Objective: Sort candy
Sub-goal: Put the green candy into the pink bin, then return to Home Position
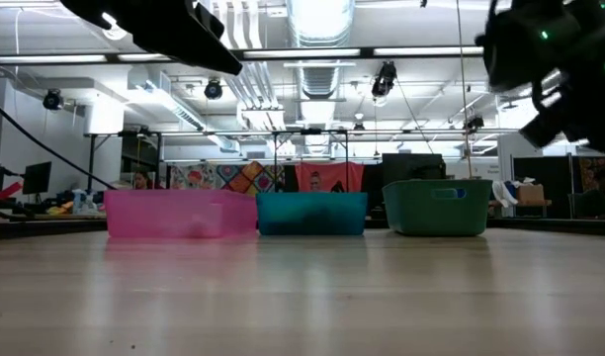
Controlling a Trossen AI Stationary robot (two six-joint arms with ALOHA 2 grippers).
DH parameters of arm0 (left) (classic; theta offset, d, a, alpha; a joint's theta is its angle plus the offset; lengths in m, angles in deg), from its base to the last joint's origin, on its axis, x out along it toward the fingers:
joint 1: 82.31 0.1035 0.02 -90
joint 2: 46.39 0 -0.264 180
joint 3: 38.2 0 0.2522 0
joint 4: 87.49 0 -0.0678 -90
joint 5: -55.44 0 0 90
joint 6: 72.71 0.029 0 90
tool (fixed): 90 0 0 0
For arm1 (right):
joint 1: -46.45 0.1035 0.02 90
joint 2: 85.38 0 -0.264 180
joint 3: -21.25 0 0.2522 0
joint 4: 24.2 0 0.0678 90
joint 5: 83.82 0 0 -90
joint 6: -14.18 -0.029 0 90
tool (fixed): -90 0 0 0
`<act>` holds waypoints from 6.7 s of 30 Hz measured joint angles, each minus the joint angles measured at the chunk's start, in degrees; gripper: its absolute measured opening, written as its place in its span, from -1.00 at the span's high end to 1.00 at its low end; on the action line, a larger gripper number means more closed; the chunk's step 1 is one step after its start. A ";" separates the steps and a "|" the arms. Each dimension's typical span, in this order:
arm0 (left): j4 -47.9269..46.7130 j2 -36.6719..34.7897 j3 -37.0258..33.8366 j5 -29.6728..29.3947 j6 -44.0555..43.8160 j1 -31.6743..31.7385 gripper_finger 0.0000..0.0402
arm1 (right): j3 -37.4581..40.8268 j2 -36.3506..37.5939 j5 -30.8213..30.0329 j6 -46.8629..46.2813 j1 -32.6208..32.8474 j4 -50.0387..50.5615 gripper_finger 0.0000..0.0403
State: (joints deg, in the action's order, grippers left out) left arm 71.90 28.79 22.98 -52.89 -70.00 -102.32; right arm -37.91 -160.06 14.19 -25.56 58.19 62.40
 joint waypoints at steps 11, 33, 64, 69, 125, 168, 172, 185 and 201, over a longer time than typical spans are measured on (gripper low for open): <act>0.92 -0.16 0.00 -0.08 1.04 1.93 1.00 | 5.87 -3.53 -2.51 6.92 0.01 -10.02 0.21; -7.65 -4.97 -0.15 -0.78 -2.19 2.28 1.00 | 2.85 -2.06 0.02 10.01 0.01 -15.23 0.96; 15.89 -40.95 -25.86 -6.83 1.02 2.28 1.00 | -13.54 -23.32 -6.68 38.29 -14.44 -105.73 0.96; 15.96 -41.56 -25.73 -7.27 0.65 2.32 1.00 | -19.81 -29.95 -6.60 36.96 -16.58 -105.37 0.96; 11.52 -43.79 -26.74 -6.32 3.72 3.40 1.00 | -3.68 -13.24 -1.41 45.75 -19.71 -103.54 0.41; 9.61 -75.02 -46.34 -2.20 -0.82 8.40 1.00 | 44.34 68.60 -6.77 45.10 -20.01 -89.11 0.71; 9.80 -74.52 -46.36 -2.22 -1.01 8.40 1.00 | 44.41 72.97 -10.65 47.75 -20.01 -83.95 0.73; 9.39 -72.96 -46.34 -2.09 -4.88 8.40 1.00 | 44.61 70.99 -12.29 43.44 -20.01 -74.36 0.80; 9.92 -69.99 -46.44 -2.02 -6.73 8.40 1.00 | 44.67 61.26 -12.54 22.68 -20.01 -74.20 0.81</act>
State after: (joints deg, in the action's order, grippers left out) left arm 81.81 -41.20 -23.46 -54.92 -76.73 -93.93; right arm 6.76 -98.80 1.66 -2.88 38.18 -11.79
